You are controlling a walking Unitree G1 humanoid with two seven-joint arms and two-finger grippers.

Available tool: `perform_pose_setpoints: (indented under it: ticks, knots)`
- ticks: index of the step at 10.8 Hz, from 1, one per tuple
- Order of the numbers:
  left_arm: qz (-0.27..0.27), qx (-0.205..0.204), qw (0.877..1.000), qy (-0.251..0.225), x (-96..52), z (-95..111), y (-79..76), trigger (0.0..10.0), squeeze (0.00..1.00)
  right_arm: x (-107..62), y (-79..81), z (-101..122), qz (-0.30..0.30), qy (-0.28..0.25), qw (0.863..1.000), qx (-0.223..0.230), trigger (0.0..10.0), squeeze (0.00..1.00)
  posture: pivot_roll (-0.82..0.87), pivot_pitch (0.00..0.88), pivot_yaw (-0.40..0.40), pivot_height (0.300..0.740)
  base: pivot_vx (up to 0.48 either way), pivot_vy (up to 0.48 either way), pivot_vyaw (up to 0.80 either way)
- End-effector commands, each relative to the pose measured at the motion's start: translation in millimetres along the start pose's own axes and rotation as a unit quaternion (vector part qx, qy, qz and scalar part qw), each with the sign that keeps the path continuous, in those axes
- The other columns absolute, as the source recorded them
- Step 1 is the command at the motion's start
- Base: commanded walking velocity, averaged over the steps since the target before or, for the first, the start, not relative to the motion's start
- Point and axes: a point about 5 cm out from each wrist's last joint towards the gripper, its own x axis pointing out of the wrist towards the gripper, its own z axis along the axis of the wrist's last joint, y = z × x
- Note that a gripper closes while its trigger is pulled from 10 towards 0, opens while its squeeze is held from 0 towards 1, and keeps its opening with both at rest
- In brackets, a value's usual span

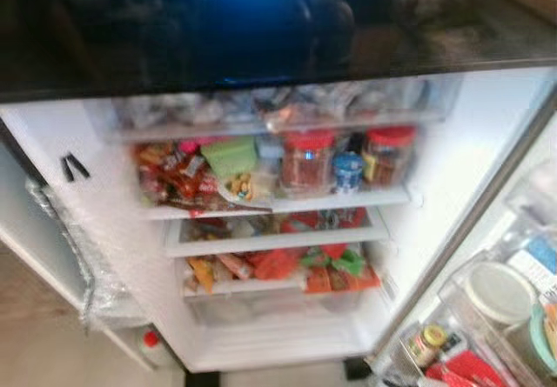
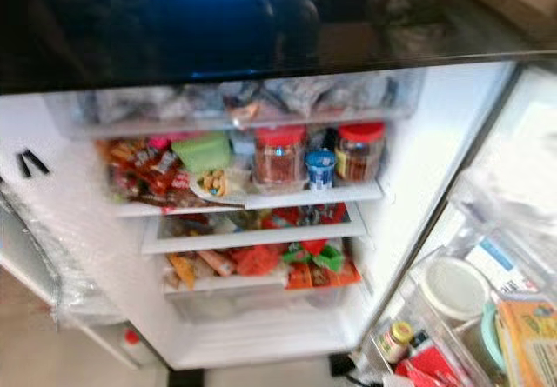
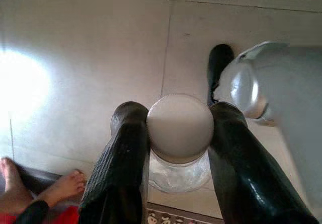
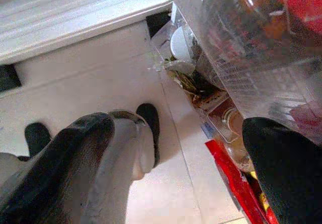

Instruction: Restocking fridge

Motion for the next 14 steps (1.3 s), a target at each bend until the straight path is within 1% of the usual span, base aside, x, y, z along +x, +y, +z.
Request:
perform_pose_setpoints:
  ticks: [1,5,14]
  knots:
    - [0.012,0.008,1.0,0.003,-0.5,-2.4,9.4,10.0,0.0,-1.1,-17.4,10.2,-0.032,-0.016,0.999,0.002,10.0,0.0,-0.02,0.0,-0.012,0.74,0.0,0.0,0.0]
    - [0.01,0.01,1.0,0.003,-0.5,-2.2,8.9,10.0,0.0,-1.4,-19.6,11.3,-0.039,-0.019,0.999,0.003,10.0,0.0,-0.02,0.0,-0.013,0.74,0.0,0.0,0.0]
    - [0.009,0.011,1.0,0.003,-0.5,-2.4,9.1,10.0,0.0,-1.2,-18.1,10.9,-0.04,-0.019,0.999,0.008,10.0,0.0,-0.02,0.0,-0.012,0.74,0.0,-0.259,0.0]
